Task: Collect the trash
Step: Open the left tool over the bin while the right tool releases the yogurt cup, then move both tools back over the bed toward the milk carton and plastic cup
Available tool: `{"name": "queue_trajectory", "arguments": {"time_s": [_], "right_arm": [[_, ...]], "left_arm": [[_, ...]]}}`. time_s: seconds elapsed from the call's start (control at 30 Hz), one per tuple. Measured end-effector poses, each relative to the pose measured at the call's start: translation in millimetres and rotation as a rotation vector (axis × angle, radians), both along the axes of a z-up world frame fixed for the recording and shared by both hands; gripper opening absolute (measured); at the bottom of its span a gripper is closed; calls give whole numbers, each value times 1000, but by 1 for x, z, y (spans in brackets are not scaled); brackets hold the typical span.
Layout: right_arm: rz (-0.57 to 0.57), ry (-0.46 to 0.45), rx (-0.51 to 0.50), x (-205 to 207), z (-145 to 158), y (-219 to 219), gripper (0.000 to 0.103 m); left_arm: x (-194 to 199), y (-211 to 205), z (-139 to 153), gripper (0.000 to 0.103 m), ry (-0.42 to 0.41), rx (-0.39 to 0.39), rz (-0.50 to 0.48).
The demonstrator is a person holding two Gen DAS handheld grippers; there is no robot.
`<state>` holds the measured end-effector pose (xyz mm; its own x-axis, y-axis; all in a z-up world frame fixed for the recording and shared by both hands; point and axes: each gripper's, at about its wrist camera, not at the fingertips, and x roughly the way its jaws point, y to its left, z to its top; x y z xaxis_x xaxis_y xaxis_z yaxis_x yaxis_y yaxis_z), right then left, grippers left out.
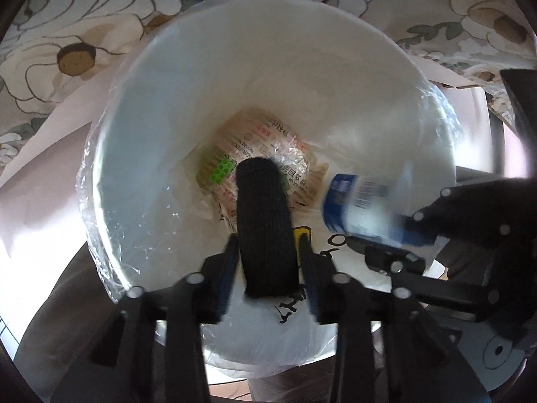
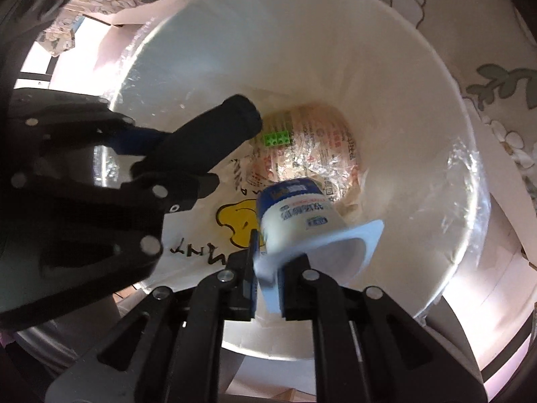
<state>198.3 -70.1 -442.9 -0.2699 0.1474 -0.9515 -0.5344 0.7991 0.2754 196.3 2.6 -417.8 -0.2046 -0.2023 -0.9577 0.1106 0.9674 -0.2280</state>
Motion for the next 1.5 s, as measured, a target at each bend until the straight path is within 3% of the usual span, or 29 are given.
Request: {"name": "queue_trajectory", "arguments": {"time_s": [0.03,0.07,0.47,0.77,0.97,1.17,1.27,1.33,1.4,1.5], "right_arm": [[-5,-8,-5,1,-4,-1,36],[-10,-13,-3,2,-4,-2,39],[-45,-12,32,6,7,-8,39],[-63,-47,40,-5,31,-21,39],[-44,-103,39,-19,64,-26,39],[-24,-174,55,-25,109,-34,40],[-29,-229,69,-25,136,-39,52],[-30,-268,77,-24,155,-42,56],[-35,-297,76,-21,172,-46,59],[-44,-336,79,-16,197,-53,62]], "left_arm": [[0,0,1,49,-1,-1,4],[-1,-2,1,50,-5,-1,6],[-1,-7,2,50,-11,1,15],[-10,18,31,50,-62,26,28],[-24,12,69,50,-149,83,-64],[-36,10,113,50,-231,93,-107],[-37,14,135,50,-274,89,-101],[-37,17,153,56,-307,87,-90],[-34,21,173,69,-349,92,-76],[-32,26,197,72,-392,87,-60]]}}
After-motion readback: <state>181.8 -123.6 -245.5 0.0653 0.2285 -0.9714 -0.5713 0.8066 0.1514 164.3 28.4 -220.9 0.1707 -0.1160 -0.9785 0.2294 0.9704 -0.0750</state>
